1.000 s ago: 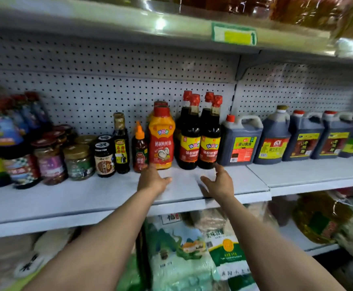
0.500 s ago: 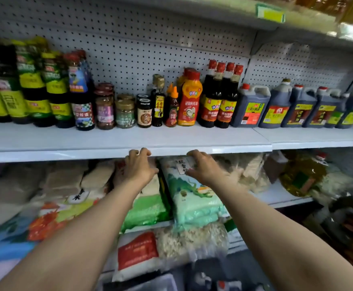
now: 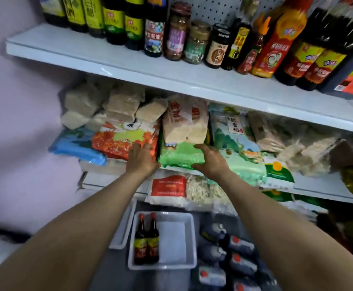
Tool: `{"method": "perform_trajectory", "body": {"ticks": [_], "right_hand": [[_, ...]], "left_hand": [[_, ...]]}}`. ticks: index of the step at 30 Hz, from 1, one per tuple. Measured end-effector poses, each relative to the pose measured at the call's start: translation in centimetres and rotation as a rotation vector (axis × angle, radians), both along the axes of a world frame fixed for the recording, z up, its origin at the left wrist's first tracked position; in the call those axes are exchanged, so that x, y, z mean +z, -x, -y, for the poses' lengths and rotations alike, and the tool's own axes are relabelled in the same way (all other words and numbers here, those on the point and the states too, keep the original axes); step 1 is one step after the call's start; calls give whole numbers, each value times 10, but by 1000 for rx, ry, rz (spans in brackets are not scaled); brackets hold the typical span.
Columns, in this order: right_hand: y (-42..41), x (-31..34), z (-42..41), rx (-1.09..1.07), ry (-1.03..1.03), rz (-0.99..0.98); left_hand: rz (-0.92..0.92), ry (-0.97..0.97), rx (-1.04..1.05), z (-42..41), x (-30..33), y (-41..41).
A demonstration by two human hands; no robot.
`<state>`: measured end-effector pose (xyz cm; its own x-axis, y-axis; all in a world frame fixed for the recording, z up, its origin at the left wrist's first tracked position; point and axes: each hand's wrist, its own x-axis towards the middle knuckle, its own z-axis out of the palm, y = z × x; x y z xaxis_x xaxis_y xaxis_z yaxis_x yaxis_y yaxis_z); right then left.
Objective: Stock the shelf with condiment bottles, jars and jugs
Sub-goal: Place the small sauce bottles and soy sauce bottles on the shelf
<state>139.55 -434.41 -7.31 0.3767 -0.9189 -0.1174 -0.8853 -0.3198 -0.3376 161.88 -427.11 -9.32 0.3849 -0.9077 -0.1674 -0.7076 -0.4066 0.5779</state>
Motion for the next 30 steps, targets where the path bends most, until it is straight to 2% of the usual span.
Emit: {"method": "perform_trajectory", "body": {"ticks": [6, 15, 20, 25, 30], "right_hand": [[-8, -100, -5, 15, -207, -14], [7, -327, -46, -48, -608, -44], [6, -457, -69, -184, -760, -20], [5, -577, -82, -287, -831, -1], [2, -672, -93, -435, -926, 119]], "left_hand": [[-108, -145, 98, -25, -85, -3], [-267, -455, 185, -83, -307, 17], [-388, -542, 240, -106, -434, 23], [-531, -520, 312, -114, -546, 29], [-585, -571, 373, -116, -639, 35]]}}
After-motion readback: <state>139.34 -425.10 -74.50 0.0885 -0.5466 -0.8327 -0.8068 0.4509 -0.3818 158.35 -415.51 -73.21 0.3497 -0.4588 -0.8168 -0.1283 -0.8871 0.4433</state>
